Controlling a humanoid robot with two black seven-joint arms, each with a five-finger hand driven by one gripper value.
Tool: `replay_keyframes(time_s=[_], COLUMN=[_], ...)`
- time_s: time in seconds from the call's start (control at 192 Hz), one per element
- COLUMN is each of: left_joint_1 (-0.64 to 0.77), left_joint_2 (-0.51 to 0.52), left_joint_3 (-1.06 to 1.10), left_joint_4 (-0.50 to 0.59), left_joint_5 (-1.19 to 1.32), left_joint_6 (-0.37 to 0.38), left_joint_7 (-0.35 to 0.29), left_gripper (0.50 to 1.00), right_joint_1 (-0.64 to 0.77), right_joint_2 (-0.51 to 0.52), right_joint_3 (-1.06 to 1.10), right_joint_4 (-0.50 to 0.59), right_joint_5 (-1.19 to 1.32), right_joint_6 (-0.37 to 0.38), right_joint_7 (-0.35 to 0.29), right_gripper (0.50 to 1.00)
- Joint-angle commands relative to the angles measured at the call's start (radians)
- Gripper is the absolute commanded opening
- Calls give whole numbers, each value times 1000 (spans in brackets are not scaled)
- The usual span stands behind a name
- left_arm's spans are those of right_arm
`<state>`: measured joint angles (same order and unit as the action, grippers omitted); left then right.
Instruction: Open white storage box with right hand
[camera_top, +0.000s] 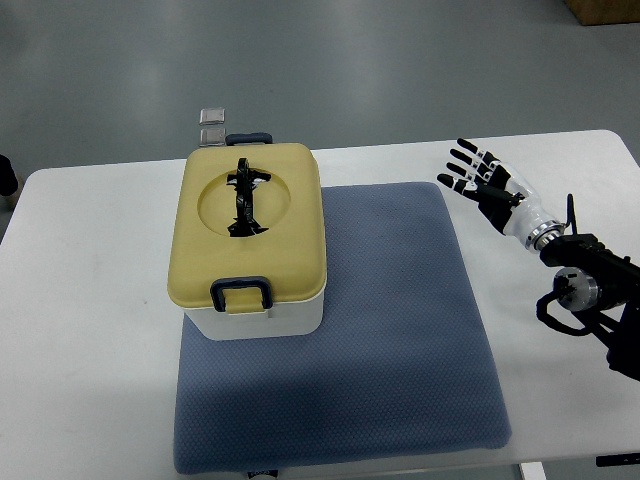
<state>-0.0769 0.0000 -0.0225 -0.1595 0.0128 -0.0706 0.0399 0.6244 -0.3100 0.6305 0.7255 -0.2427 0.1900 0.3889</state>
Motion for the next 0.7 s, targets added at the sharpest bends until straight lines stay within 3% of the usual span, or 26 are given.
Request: replay_keyframes(time_s=[0.0,0.463,0.696], left_joint_1=[0,0,0], left_joint_2=[0,0,0], left_joint_3=[0,-5,-4], left_joint_4=[0,-3,-2], left_joint_5=[-1,-1,-1], left_joint_6=[2,2,2], left_joint_7=[0,-5,-5], left_gripper=[1000,1000,1000], right_joint_1=[-2,15,52], right_joint_2=[2,-15,-21], right_joint_3=[-5,-17,-14], right_joint_4=[0,3,14], right_joint_5=[-3,-18,-191], right_joint_6=[0,-6,-11], right_joint_7=[1,-1,2], right_gripper=[921,919,915])
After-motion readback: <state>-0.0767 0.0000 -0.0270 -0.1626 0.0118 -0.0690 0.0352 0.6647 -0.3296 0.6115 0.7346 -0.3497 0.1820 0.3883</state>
